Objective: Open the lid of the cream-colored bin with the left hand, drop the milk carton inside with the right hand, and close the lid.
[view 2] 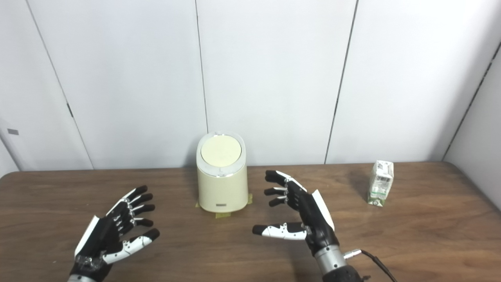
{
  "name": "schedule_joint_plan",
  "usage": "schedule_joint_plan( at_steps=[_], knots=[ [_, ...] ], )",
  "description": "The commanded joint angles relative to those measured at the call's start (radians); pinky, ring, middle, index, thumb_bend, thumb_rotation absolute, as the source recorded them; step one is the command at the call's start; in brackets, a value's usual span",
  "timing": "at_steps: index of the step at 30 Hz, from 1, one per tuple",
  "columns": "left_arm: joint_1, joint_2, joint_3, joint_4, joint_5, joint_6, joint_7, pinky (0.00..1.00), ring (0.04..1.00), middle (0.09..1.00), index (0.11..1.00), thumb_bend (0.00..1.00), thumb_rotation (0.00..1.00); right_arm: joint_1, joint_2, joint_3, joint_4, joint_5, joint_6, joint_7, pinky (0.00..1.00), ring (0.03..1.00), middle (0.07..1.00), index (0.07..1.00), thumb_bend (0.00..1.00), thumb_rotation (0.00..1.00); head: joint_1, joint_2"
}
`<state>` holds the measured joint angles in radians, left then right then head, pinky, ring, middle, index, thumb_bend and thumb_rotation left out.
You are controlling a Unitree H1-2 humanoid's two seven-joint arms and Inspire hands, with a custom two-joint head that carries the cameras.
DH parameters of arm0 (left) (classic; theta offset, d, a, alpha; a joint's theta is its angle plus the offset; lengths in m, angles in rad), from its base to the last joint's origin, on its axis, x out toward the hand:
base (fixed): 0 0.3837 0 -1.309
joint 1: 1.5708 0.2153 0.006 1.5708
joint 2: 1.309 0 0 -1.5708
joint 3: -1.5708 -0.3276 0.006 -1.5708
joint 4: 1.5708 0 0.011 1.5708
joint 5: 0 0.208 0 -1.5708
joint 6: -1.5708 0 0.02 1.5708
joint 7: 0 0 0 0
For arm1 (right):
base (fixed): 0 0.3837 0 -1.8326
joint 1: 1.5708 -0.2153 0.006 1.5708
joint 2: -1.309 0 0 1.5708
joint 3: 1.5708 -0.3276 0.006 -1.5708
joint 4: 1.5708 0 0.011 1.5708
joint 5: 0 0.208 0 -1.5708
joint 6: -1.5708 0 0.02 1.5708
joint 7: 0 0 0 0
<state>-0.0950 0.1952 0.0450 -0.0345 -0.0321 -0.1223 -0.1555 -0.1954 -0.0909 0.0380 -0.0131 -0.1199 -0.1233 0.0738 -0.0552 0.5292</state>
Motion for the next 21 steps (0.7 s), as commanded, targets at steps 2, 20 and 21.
schedule_joint_plan(
  at_steps=[2,20,21],
  knots=[
    [-0.037,0.004,0.003,-0.023,0.004,-0.03,0.011,0.64,0.796,0.862,0.898,0.7,0.13,-0.036,-0.001,-0.004,-0.022,0.01,-0.025,-0.008,0.59,0.712,0.812,0.804,0.8,0.12,-0.001,0.0],
    [-0.045,-0.001,-0.002,-0.009,0.007,-0.049,0.011,0.64,0.795,0.864,0.899,0.71,0.19,-0.042,0.0,-0.004,0.003,0.027,-0.038,-0.005,0.6,0.718,0.816,0.804,0.81,0.13,0.029,-0.014],
    [-0.047,-0.009,-0.002,-0.012,0.004,-0.046,0.015,0.64,0.798,0.867,0.902,0.71,0.2,-0.044,-0.002,-0.004,0.012,0.028,-0.044,-0.004,0.6,0.718,0.815,0.804,0.81,0.14,0.032,-0.019]
  ],
)
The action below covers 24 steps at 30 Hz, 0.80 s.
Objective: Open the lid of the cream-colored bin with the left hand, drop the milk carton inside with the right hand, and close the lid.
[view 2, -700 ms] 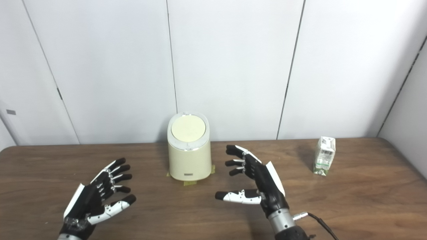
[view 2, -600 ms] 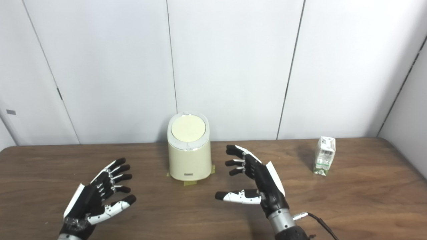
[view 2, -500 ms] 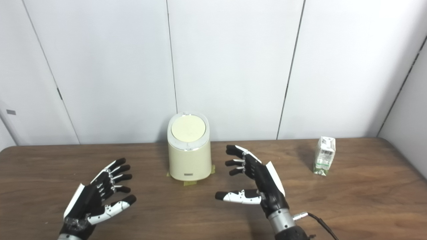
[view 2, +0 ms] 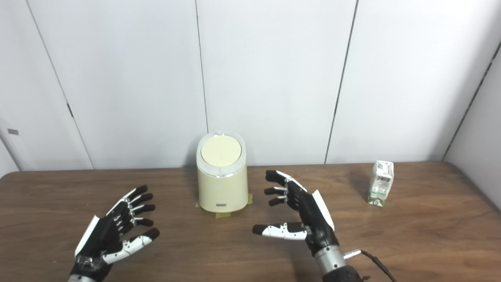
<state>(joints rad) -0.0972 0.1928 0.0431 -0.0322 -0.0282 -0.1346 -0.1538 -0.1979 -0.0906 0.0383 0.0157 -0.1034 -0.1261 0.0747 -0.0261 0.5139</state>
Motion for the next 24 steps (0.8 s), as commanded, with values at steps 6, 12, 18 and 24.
schedule_joint_plan(
  at_steps=[6,12,18,24],
  knots=[
    [-0.069,-0.048,-0.002,-0.052,0.075,-0.017,0.075,0.76,0.868,0.929,0.98,0.82,0.36,-0.05,-0.008,-0.004,0.012,0.0,-0.06,-0.011,0.61,0.726,0.822,0.807,0.81,0.15,0.017,-0.012],
    [-0.183,-0.021,-0.007,-0.032,0.105,0.069,0.061,0.83,0.927,0.946,0.985,0.85,0.34,-0.058,-0.003,0.002,0.039,0.003,-0.084,-0.007,0.58,0.707,0.822,0.808,0.8,0.14,0.022,-0.027],
    [-0.301,-0.021,-0.017,0.003,0.165,0.133,0.096,0.82,0.919,0.95,1.0,0.84,0.31,-0.062,-0.004,0.003,0.042,-0.016,-0.084,-0.015,0.59,0.714,0.824,0.807,0.81,0.16,0.028,-0.032],
    [-0.41,-0.034,-0.043,0.018,0.24,0.212,0.121,0.9,0.97,0.955,1.0,0.8,0.3,-0.061,-0.003,0.006,0.041,-0.023,-0.093,-0.015,0.57,0.711,0.822,0.805,0.8,0.14,0.032,-0.031]
  ],
)
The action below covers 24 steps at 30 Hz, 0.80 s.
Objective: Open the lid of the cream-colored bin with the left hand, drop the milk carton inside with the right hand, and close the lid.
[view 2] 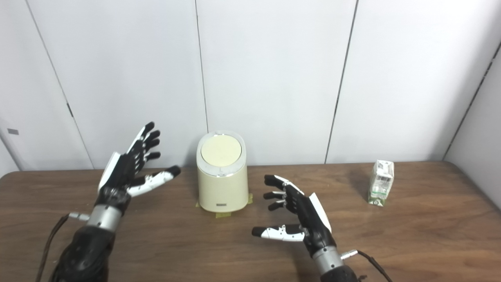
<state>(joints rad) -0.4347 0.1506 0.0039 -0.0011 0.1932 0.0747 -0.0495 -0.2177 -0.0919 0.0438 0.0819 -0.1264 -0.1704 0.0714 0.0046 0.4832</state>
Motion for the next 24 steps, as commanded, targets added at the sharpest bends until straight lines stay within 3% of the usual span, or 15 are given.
schedule_joint_plan(
  at_steps=[1,5,10,17,24],
  knots=[
    [-0.092,0.011,-0.01,-0.006,0.034,0.012,0.018,0.92,0.978,0.957,1.0,0.8,0.29,-0.04,0.0,0.002,-0.03,-0.002,-0.045,-0.012,0.57,0.71,0.822,0.806,0.8,0.14,-0.001,0.0],
    [-0.172,0.03,-0.037,0.038,0.087,0.031,0.017,0.99,0.999,0.976,1.0,0.82,0.3,-0.037,0.005,0.005,-0.039,-0.007,-0.036,-0.013,0.56,0.699,0.817,0.803,0.81,0.14,-0.005,0.0],
    [-0.263,0.041,-0.071,0.128,0.144,0.02,0.032,0.88,0.971,0.969,1.0,0.84,0.33,-0.039,0.001,0.004,-0.03,-0.016,-0.05,-0.019,0.55,0.691,0.815,0.802,0.79,0.15,-0.008,0.002],
    [-0.343,0.02,-0.115,0.235,0.225,0.028,0.082,0.92,0.983,0.98,1.0,0.86,0.35,-0.034,0.0,0.005,-0.044,-0.027,-0.04,-0.023,0.55,0.694,0.815,0.804,0.78,0.18,-0.005,0.005],
    [-0.367,-0.01,-0.138,0.309,0.27,0.037,0.129,0.85,0.985,1.0,1.0,0.88,0.29,-0.029,0.007,0.006,-0.056,-0.025,-0.03,-0.03,0.57,0.701,0.818,0.802,0.78,0.2,-0.014,0.011]
  ],
)
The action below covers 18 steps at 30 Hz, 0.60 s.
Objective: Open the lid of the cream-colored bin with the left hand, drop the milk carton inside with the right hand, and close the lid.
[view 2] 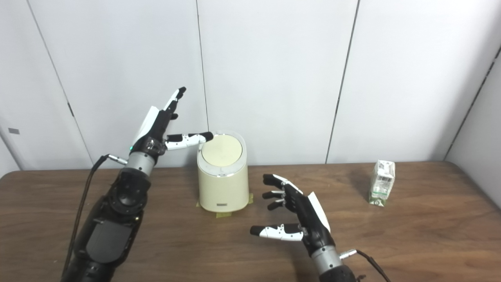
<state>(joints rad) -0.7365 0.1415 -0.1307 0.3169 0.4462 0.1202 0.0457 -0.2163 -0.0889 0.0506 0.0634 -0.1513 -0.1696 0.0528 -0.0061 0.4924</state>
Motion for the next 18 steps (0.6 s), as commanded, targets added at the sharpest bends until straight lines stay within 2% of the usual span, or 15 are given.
schedule_joint_plan(
  at_steps=[1,6,13,18],
  knots=[
    [-0.066,-0.004,-0.007,0.0,0.024,-0.008,0.039,0.83,0.976,1.0,1.0,0.89,0.28,-0.029,0.005,0.0,-0.04,0.0,-0.027,-0.012,0.57,0.701,0.819,0.803,0.78,0.2,-0.006,0.002],
    [-0.067,-0.015,-0.036,0.022,0.058,0.037,0.043,0.78,0.961,1.0,1.0,0.91,0.28,-0.028,0.009,0.001,-0.045,-0.008,-0.029,-0.022,0.58,0.705,0.819,0.805,0.77,0.2,-0.015,0.006],
    [-0.069,-0.011,-0.063,0.072,0.088,0.031,0.072,0.75,0.945,1.0,1.0,0.93,0.29,-0.027,0.015,0.001,-0.058,0.006,-0.022,-0.019,0.56,0.713,0.821,0.81,0.77,0.19,-0.024,0.013],
    [-0.065,-0.005,-0.081,0.102,0.113,0.03,0.085,0.77,0.957,0.996,1.0,0.92,0.27,-0.028,0.018,0.002,-0.069,0.002,-0.008,-0.019,0.56,0.701,0.817,0.802,0.77,0.18,-0.024,0.013]
  ],
)
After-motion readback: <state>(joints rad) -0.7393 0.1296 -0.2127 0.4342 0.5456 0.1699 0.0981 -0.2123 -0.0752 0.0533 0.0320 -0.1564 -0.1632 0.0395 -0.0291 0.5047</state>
